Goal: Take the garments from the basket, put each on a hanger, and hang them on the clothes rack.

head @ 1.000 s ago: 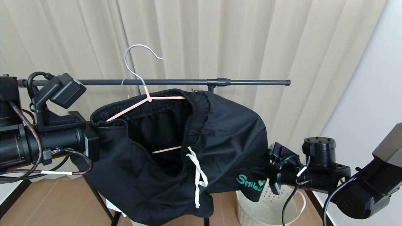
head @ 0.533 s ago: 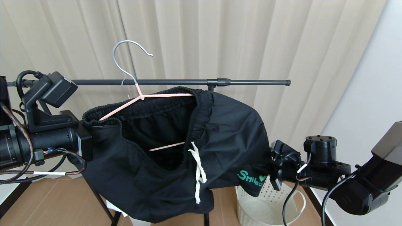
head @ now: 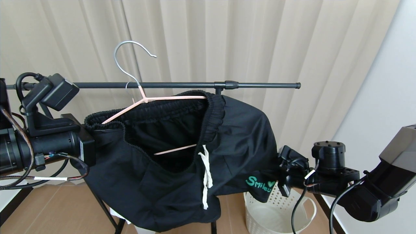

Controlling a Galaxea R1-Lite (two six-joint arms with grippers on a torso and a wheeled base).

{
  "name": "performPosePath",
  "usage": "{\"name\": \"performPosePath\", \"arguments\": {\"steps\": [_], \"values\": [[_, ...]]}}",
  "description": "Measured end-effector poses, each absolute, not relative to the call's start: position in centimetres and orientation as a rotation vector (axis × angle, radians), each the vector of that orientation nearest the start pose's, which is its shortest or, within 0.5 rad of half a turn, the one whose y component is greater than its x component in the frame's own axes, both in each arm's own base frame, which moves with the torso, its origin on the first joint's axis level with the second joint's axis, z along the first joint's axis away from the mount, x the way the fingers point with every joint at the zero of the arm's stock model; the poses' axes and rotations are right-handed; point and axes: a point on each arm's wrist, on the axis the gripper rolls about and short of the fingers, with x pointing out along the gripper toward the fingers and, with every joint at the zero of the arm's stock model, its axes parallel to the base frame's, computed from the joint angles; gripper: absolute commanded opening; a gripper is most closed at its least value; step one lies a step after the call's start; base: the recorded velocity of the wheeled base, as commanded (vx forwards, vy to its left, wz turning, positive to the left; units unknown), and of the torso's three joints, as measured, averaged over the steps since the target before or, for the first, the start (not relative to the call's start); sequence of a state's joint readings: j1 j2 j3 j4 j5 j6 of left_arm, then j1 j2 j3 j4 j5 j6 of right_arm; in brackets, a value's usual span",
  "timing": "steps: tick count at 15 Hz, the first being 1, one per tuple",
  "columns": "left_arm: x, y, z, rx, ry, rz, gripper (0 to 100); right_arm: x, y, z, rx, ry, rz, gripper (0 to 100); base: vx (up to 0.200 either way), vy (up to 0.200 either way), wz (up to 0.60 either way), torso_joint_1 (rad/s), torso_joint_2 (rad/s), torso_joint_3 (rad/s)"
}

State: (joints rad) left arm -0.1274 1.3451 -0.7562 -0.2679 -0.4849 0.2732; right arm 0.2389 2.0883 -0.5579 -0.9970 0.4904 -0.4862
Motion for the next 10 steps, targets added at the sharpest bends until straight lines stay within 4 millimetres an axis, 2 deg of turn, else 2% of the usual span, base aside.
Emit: {"name": "performPosePath", "arguments": {"steps": [10], "values": [[21.20,-3.77,22.72,0.197,0.236,-0.645,0,30.99,8.77,3.06,-0.407,0.392,0.770,0,0.000,0.000,0.00,0.000,0.00,0.000]]}}
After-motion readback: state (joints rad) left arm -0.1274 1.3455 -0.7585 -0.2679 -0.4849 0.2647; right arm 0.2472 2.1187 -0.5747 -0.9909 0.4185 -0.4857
